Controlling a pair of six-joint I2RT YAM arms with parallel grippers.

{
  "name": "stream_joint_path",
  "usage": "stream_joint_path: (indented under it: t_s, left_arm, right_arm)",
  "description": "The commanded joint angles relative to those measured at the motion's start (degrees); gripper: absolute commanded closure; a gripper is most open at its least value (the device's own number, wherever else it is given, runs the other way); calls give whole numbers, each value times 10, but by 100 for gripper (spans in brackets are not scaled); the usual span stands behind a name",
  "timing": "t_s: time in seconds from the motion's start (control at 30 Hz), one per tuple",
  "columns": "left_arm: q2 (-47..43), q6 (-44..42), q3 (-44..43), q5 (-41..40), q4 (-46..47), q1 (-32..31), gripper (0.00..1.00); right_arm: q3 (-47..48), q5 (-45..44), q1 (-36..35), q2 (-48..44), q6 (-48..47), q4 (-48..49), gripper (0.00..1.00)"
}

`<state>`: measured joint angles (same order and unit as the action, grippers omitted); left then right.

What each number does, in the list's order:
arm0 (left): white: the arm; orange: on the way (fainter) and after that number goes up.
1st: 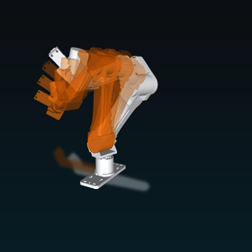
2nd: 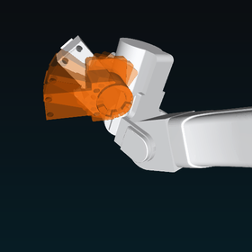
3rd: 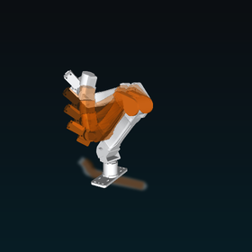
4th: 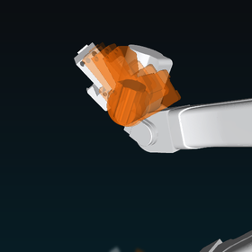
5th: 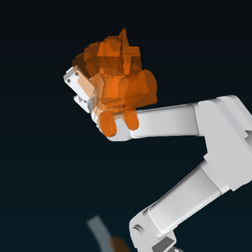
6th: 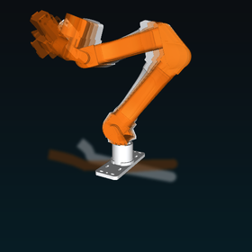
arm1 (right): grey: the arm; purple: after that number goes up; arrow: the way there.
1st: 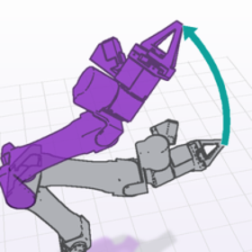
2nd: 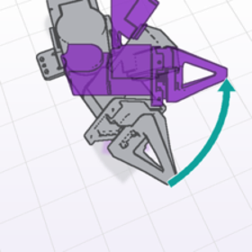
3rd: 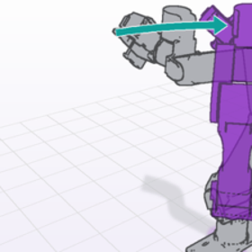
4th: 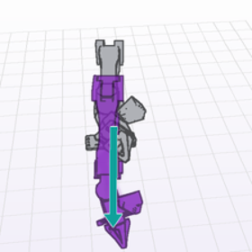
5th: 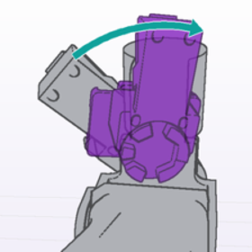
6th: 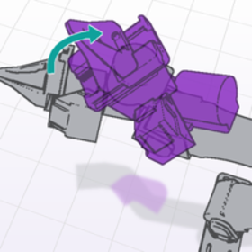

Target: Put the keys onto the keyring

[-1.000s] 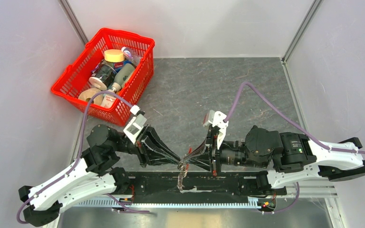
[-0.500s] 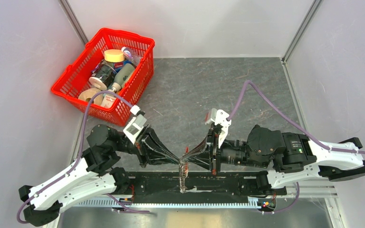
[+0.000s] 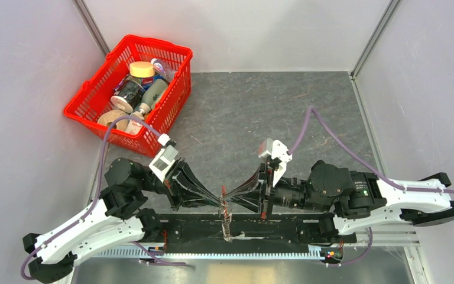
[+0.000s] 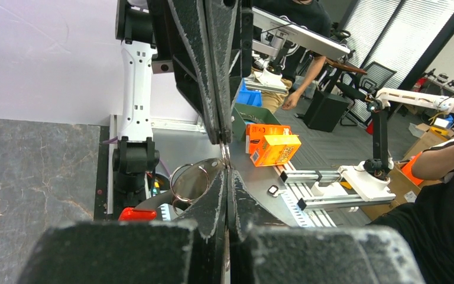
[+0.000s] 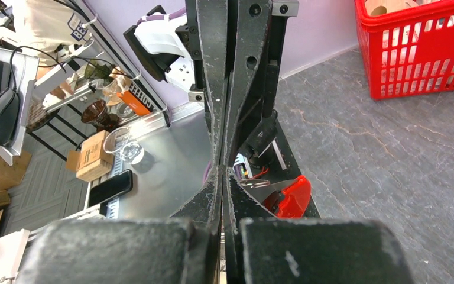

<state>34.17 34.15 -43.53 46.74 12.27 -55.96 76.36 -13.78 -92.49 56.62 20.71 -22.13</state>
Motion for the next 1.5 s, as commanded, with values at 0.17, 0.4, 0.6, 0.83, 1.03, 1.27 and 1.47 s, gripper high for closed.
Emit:
stream_joint_path:
  t_s: [0.17, 0.4, 0.6, 0.83, 1.03, 1.27, 1.47]
  left_arm:
    - [-15, 19, 0, 0, 22, 0, 98]
    - [-15, 22, 1, -2, 24, 0, 98]
    - [-15, 21, 5, -7, 20, 0, 97]
    - [-14, 22, 2, -12, 16, 0, 57]
    - [-11, 20, -4, -19, 14, 0, 47]
    - [-1, 7, -10, -31, 10, 0, 47]
    - [7, 13, -13, -32, 26, 0, 48]
  right_arm:
    - [-114, -6, 1, -60, -14, 188, 100]
    - [-121, -4, 2, -65, -16, 202, 100]
    - [-121, 0, 2, -71, -19, 207, 100]
    - [-121, -3, 1, -71, -29, 209, 100]
    - [-122, -7, 1, -69, -32, 210, 100]
    - [-115, 6, 1, -60, -28, 214, 100]
    - [-117, -1, 2, -59, -28, 214, 100]
